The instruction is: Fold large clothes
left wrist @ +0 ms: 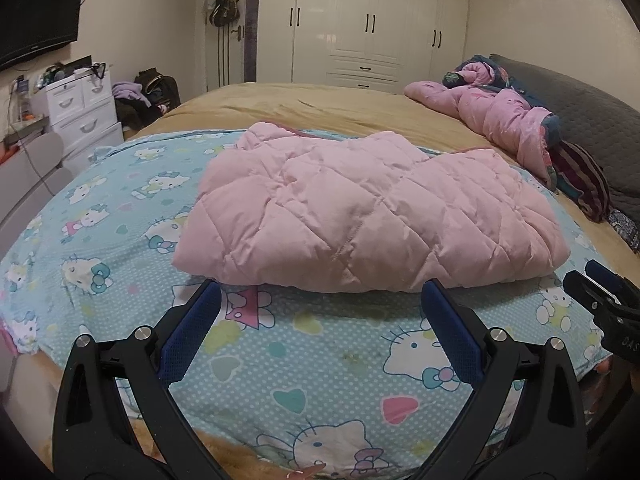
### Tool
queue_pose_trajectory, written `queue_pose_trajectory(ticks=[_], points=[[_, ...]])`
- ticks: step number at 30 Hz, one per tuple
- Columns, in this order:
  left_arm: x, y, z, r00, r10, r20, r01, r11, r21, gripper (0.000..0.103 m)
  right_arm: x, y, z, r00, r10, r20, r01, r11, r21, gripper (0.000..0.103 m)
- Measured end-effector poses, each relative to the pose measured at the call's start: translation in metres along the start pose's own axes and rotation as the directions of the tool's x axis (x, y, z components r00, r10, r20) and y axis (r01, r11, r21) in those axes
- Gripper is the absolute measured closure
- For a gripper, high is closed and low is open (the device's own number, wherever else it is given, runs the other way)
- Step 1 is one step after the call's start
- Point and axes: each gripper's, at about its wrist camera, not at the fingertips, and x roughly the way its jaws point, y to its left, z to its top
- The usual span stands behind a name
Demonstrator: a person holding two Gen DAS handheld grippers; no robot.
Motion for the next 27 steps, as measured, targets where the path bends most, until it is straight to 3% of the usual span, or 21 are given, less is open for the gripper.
queue_pose_trajectory(ticks=[27], points=[[-0.0025, 0.0065, 0.0009, 1.0, -0.001, 0.005, 0.002, 1.0, -0.014, 0.009, 0.0023, 0.0078, -0.0035, 1.0, 0.006, -0.015, -0.006, 1.0, -0.017, 0.004]])
